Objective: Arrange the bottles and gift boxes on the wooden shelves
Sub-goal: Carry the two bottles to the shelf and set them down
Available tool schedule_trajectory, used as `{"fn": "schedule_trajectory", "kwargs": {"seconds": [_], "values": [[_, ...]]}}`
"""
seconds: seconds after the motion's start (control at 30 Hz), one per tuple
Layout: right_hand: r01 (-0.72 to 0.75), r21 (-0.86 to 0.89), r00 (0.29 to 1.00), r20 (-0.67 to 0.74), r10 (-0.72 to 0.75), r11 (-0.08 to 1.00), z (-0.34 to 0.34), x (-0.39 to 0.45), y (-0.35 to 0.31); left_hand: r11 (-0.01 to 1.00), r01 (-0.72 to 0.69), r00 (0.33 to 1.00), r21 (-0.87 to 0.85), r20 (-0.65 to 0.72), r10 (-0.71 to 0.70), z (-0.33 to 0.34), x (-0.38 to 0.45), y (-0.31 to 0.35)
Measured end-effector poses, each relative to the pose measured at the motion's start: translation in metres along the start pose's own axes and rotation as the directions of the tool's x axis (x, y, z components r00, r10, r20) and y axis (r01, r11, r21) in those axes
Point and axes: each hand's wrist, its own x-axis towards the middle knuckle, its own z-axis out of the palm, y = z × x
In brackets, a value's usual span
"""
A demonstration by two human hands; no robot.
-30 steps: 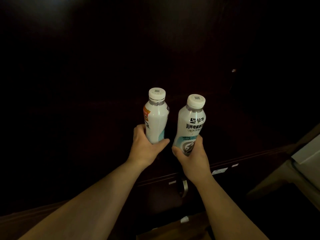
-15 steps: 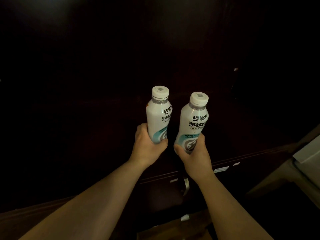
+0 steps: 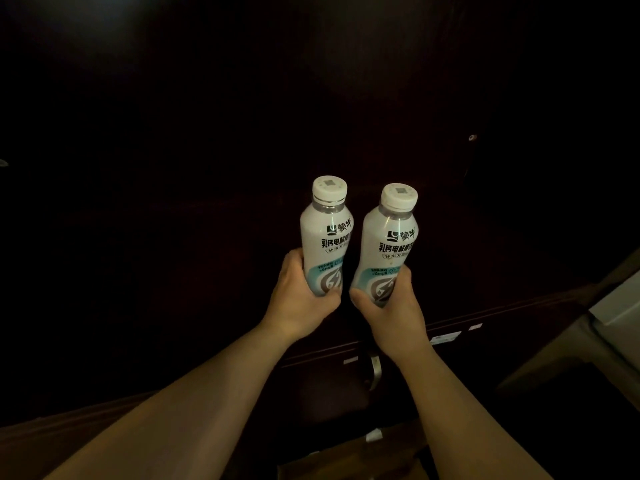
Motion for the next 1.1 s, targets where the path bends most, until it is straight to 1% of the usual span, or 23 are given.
{"fn": "schedule_trajectory", "kwargs": {"seconds": [0.1,0.2,0.47,0.57,0.7,0.8,0.9,1.1], "values": [[-0.010,-0.001,1.000,0.003,0.010,1.000,-0.001,0.000,0.000,0.999,0.035,0.998,-0.041,0.048,-0.033,-0.003,-0.009,0.003],[-0.029,0.004,1.000,0.011,0.029,1.000,0.000,0.001,-0.001,0.997,0.063,0.996,-0.042,0.063,-0.060,-0.007,-0.014,0.004],[-0.046,0.034,0.999,0.021,0.045,0.998,0.000,0.001,-0.004,0.999,0.043,0.996,0.018,0.079,-0.044,-0.010,-0.020,0.005],[-0.061,0.069,0.996,0.072,0.056,0.996,-0.006,0.001,-0.005,0.993,-0.004,0.999,0.114,0.036,0.000,-0.007,-0.023,0.005],[-0.084,0.126,0.985,0.158,0.064,0.989,-0.022,0.006,-0.001,0.995,0.021,0.998,0.097,0.056,-0.026,-0.010,-0.026,0.005],[-0.095,0.057,0.974,0.211,0.081,0.994,-0.024,0.009,0.001,0.995,0.022,0.997,0.100,0.073,-0.029,-0.012,-0.027,0.005],[-0.095,0.001,0.970,0.225,0.092,0.996,-0.022,0.011,0.002,0.995,0.017,0.998,0.094,0.067,-0.023,-0.013,-0.028,0.004],[-0.100,0.012,0.960,0.263,0.094,0.995,-0.023,0.014,-0.002,0.996,-0.004,0.997,0.093,0.083,-0.004,-0.015,-0.026,0.004]]}}
